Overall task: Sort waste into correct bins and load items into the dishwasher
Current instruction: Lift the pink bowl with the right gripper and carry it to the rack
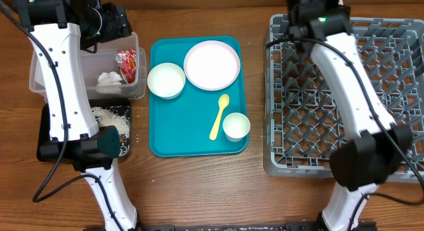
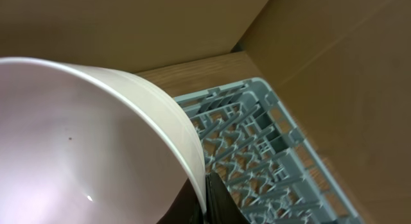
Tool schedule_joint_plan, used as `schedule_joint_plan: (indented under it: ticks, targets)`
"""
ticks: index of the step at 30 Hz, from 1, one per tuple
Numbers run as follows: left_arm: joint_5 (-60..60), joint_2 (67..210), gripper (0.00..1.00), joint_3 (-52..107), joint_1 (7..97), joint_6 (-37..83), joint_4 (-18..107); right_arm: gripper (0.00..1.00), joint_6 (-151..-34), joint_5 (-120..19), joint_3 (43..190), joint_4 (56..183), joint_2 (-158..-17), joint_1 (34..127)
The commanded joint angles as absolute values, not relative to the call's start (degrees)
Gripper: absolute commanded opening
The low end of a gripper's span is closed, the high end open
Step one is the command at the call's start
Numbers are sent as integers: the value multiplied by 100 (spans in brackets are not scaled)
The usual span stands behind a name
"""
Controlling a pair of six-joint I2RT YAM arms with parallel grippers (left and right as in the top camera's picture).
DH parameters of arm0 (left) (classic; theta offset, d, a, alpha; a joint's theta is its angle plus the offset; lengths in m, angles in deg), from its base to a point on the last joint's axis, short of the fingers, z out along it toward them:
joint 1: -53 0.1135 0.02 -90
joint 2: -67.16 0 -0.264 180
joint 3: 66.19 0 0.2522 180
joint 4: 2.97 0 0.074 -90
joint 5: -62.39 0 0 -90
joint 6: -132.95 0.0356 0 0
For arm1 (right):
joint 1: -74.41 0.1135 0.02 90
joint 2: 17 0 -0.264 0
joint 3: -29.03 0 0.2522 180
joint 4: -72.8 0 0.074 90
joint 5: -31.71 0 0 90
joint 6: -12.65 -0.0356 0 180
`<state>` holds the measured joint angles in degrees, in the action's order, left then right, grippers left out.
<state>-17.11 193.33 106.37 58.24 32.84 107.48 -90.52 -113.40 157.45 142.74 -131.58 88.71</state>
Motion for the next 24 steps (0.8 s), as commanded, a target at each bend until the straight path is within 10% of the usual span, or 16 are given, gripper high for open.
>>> schedule_joint_plan:
  ticks: [1,24]
  targets:
    - [-1750,19250,80,10618,5785,3367,10759,4,-8436,-11913,15751,14045,-13510,8924]
    - [-1932,19250,81,10618,5710,3334,10741,4,-8484,-13026,15718,13787,-14752,9389]
